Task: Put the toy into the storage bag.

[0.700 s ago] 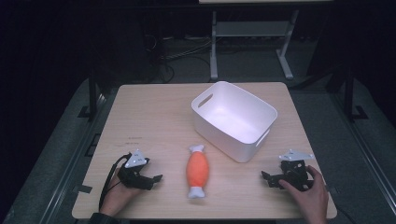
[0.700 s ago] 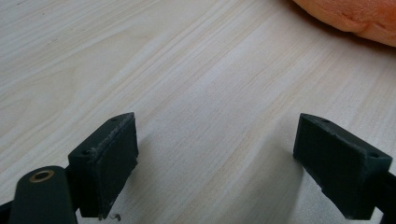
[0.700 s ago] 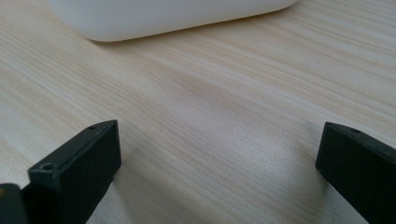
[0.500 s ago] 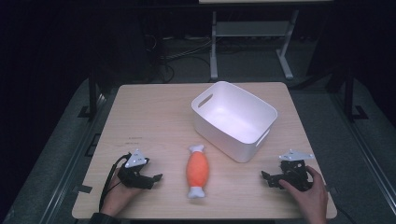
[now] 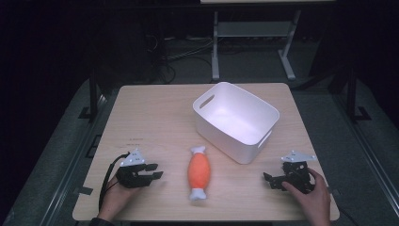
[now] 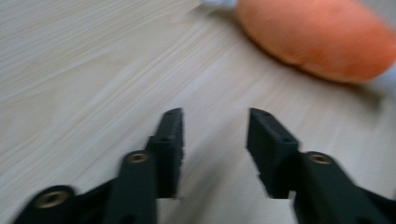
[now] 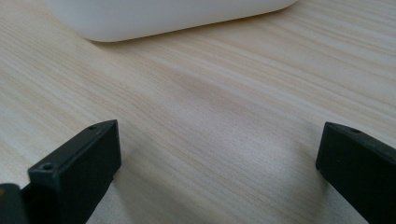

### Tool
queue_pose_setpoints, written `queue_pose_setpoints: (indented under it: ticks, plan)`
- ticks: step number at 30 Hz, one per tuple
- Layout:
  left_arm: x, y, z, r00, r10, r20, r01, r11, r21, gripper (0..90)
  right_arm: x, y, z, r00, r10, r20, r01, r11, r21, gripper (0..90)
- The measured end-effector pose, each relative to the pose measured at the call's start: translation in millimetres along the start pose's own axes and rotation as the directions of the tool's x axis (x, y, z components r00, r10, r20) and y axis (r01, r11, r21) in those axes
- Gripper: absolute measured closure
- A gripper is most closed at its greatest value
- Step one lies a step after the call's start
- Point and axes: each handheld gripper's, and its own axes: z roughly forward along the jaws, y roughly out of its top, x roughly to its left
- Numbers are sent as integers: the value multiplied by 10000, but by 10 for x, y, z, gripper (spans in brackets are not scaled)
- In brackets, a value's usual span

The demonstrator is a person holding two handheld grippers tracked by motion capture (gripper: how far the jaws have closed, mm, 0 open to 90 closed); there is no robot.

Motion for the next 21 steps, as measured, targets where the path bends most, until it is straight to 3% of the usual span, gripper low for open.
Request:
queue_pose_setpoints:
  ticks: [2,3,6,11,21]
  plan:
    - [-16,35,1,9997,18,236,-20,10000,88,732,0,0,0,10000,-2,3,2,10000,-3,0]
    - [-24,54,4,9993,-20,364,14,9999,165,820,1,-1,1,10000,4,5,-4,10000,-17,0]
    - [-56,112,14,9979,68,652,-84,9996,256,896,0,0,1,10000,2,3,-2,10000,-14,0]
    - [-210,252,32,9939,366,1039,-395,9989,252,898,0,0,0,10000,1,4,-1,10000,-12,0]
    - [-386,465,103,9838,715,1647,-726,9974,7,898,-1,0,0,10000,-5,2,5,10000,1,0]
